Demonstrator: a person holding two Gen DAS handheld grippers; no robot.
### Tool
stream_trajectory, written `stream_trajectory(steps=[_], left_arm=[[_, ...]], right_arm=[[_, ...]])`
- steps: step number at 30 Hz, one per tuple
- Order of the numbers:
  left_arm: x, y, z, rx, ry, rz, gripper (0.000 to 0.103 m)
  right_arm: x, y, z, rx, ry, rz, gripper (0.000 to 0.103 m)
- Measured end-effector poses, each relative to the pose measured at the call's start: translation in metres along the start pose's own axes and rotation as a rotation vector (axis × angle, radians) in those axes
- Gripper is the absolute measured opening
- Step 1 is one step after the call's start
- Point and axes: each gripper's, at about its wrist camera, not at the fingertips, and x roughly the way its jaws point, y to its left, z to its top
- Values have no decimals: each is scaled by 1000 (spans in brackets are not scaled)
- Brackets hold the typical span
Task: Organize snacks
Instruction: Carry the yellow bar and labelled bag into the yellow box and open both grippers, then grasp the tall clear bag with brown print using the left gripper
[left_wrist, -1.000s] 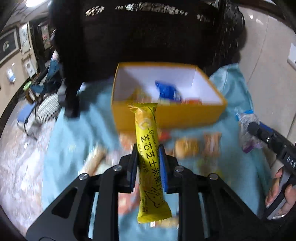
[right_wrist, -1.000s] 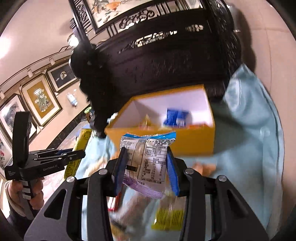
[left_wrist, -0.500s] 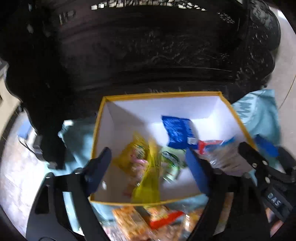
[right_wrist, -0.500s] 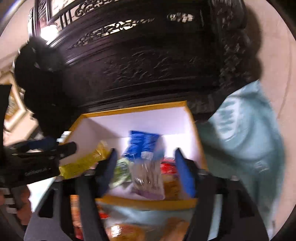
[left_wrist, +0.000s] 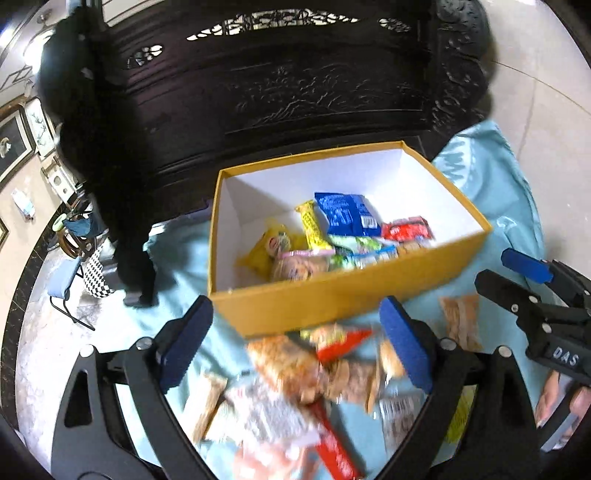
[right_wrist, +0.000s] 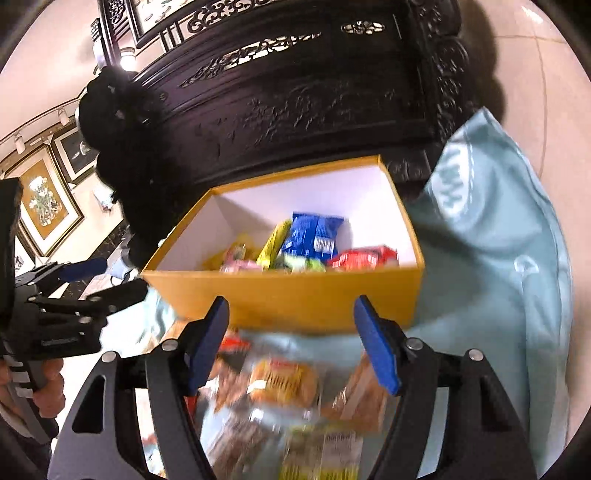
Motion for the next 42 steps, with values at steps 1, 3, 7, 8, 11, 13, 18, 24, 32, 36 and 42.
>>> stream_trajectory(steps=[1, 3, 7, 8, 11, 13, 18, 24, 32, 36, 42], left_arm=[[-6, 0, -8, -6, 0, -7, 97], [-16, -2, -29, -23, 7, -33, 99], [-18, -18, -75, 4, 55, -49, 99], [-16, -23, -85, 14, 70, -46, 99], [-4, -40, -116, 28, 138, -54, 99], [3, -48, -129, 28, 173, -63, 99], [16, -66, -148, 15, 235, -78, 99], [33, -85, -153, 8, 306, -97, 79], [25, -78, -158, -49, 329, -198, 30], [11, -66, -160, -59, 304, -206, 31], [-14, -49, -160, -73, 231, -194, 31]], right_arm=[[-5, 0, -8, 14, 9, 4, 77], [-12, 0, -21, 31, 23, 0, 93], [-29, 3, -54, -1, 21, -27, 100], [-32, 2, -60, -1, 19, -39, 100], [-37, -9, -75, 41, 3, -76, 100], [-41, -16, -84, 70, -29, -125, 100], [-39, -22, -99, 91, -11, -111, 100], [-39, -29, -115, 83, 23, -99, 100], [-36, -32, -125, 38, 102, -113, 100], [-20, -18, -128, -39, 164, -156, 100], [10, 2, -134, -128, 243, -216, 100]])
